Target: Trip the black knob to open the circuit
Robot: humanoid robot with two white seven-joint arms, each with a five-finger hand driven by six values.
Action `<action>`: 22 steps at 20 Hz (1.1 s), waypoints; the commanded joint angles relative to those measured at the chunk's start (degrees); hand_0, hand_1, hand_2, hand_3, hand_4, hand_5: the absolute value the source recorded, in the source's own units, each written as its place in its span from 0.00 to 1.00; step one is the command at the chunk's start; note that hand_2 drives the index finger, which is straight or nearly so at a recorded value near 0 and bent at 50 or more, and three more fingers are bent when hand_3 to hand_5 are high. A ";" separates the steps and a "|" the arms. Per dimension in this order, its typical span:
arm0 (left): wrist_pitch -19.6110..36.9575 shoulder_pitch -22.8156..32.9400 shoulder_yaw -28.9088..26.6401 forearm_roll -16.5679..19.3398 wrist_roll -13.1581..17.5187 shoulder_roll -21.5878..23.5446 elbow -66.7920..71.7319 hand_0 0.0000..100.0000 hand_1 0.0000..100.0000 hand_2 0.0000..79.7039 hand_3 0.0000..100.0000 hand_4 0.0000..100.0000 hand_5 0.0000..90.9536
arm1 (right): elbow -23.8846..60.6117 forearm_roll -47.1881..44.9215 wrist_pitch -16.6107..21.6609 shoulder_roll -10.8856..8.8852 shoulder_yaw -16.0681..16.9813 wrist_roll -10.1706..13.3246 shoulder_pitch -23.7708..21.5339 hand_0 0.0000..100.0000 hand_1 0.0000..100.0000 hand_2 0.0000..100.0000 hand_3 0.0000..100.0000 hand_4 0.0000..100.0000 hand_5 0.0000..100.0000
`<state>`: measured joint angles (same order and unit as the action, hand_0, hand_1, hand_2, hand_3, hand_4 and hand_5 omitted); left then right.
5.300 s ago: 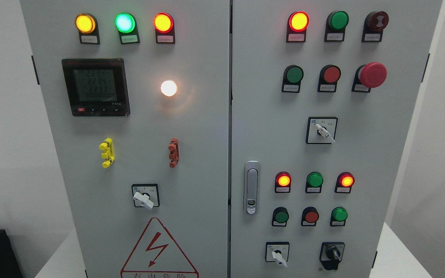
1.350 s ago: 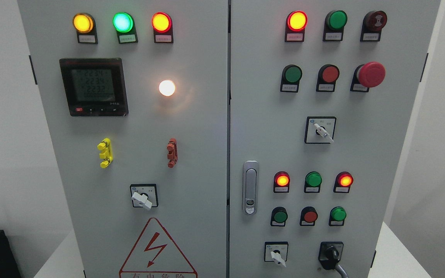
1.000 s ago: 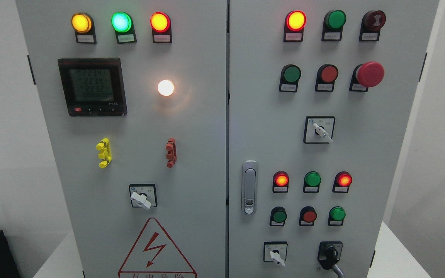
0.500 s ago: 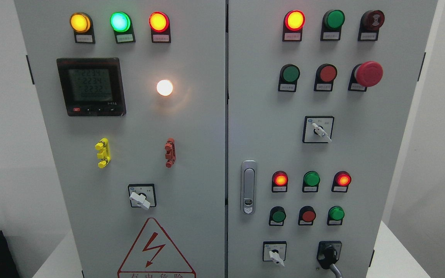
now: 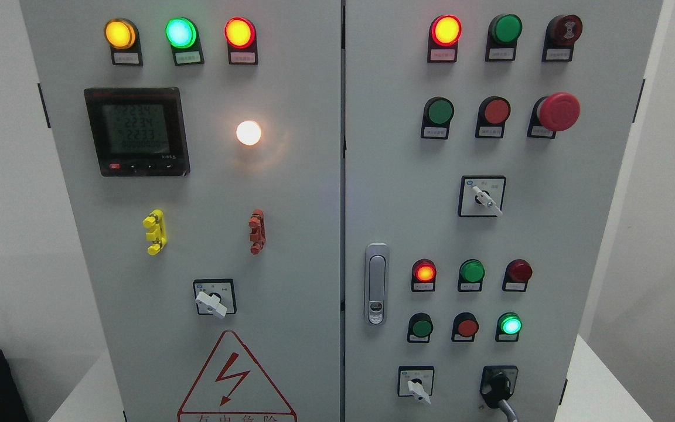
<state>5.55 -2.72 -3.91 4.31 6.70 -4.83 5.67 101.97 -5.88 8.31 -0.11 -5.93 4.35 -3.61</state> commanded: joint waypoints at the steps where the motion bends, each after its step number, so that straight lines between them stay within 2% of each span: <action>1: -0.02 0.00 0.04 0.00 -0.02 0.00 -0.93 0.12 0.39 0.00 0.00 0.00 0.00 | 0.60 -0.18 0.30 -1.30 -0.66 -0.48 -0.16 0.00 0.00 0.02 1.00 1.00 1.00; 22: -0.02 0.00 -0.04 0.00 -0.02 0.00 -0.93 0.12 0.39 0.00 0.00 0.00 0.00 | 0.25 -0.36 0.21 -1.39 -0.57 -0.57 -0.43 0.00 0.00 0.03 1.00 1.00 1.00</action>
<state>5.56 -2.72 -3.91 4.31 6.70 -4.83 5.67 102.50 -6.22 8.31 -0.02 -6.48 4.36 -3.89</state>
